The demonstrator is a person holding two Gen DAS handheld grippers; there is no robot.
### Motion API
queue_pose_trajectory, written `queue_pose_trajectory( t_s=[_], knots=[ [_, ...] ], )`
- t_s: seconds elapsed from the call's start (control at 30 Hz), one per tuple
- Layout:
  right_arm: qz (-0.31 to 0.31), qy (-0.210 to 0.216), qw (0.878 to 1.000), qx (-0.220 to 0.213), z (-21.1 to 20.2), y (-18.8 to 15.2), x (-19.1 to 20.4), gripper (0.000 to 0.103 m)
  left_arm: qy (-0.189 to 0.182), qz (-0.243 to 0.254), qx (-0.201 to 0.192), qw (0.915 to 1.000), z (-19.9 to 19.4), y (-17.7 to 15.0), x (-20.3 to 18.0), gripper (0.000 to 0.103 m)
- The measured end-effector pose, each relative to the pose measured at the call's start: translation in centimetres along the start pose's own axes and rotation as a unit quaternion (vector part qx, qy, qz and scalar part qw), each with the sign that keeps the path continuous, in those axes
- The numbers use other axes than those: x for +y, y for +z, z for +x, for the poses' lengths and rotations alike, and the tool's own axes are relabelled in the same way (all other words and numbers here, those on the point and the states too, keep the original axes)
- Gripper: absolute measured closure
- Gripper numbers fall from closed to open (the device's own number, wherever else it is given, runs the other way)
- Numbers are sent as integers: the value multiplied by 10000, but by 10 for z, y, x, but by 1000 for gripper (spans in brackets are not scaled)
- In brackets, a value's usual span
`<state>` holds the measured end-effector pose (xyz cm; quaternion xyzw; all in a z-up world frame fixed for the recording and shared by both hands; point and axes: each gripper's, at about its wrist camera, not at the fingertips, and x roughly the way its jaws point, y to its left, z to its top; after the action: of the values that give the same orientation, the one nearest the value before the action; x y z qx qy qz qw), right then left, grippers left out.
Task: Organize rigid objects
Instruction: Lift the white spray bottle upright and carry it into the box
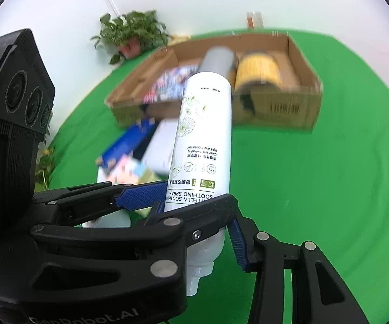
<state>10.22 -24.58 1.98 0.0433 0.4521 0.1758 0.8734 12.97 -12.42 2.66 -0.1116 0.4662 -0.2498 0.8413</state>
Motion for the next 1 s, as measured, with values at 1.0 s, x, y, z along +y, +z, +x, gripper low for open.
queue_pose_trajectory(
  t_s=[1.0],
  knots=[
    [309, -294, 9984, 362, 92, 227, -157, 59, -63, 16, 880, 9961, 147, 194, -7, 56]
  ],
)
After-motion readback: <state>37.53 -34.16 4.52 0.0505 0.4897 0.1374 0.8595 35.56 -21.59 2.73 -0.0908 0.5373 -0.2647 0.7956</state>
